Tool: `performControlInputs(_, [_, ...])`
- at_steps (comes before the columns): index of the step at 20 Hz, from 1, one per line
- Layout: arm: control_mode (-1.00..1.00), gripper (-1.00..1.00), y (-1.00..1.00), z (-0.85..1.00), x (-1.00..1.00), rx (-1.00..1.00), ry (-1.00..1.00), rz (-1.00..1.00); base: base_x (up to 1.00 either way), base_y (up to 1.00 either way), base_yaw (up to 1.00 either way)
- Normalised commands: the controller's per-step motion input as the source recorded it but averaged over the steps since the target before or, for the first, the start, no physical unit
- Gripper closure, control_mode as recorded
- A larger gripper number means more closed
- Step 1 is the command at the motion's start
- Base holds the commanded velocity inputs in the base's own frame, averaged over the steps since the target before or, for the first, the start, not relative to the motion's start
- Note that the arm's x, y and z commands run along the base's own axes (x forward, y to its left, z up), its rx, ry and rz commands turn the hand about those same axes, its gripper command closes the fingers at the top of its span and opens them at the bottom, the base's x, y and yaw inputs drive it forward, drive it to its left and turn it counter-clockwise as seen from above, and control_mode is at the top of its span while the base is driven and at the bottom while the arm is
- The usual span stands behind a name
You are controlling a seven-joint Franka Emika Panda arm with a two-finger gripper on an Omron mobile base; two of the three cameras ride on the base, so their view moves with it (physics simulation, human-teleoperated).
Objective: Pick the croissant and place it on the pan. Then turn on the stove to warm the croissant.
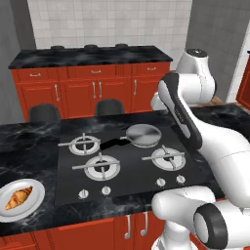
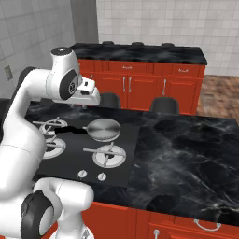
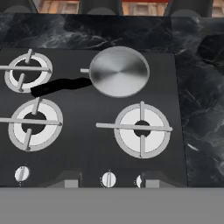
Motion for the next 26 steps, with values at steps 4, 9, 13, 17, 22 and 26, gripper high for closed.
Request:
performControlInputs(4, [-1.0,-1.0,0.22,0.0,-0.09,0.0,-0.01,0.01,0.0,0.0,0.0])
performControlInputs(9, [-1.0,-1.0,0.94,0.0,-0.04,0.0,0.02,0.0,0.0,0.0,0.0])
performControlInputs(13, [-1.0,-1.0,0.99,0.0,-0.19,0.0,0.05,0.0,0.0,0.0,0.0])
performControlInputs(17, [-1.0,-1.0,0.99,0.0,-0.09,0.0,0.1,0.0,0.0,0.0,0.0])
performControlInputs(22, [-1.0,-1.0,0.8,-0.01,-0.04,0.0,0.09,0.0,0.0,0.0,0.0])
performControlInputs(26, [-1.0,-1.0,0.78,-0.2,-0.02,0.02,0.07,0.0,0.0,0.0,0.0])
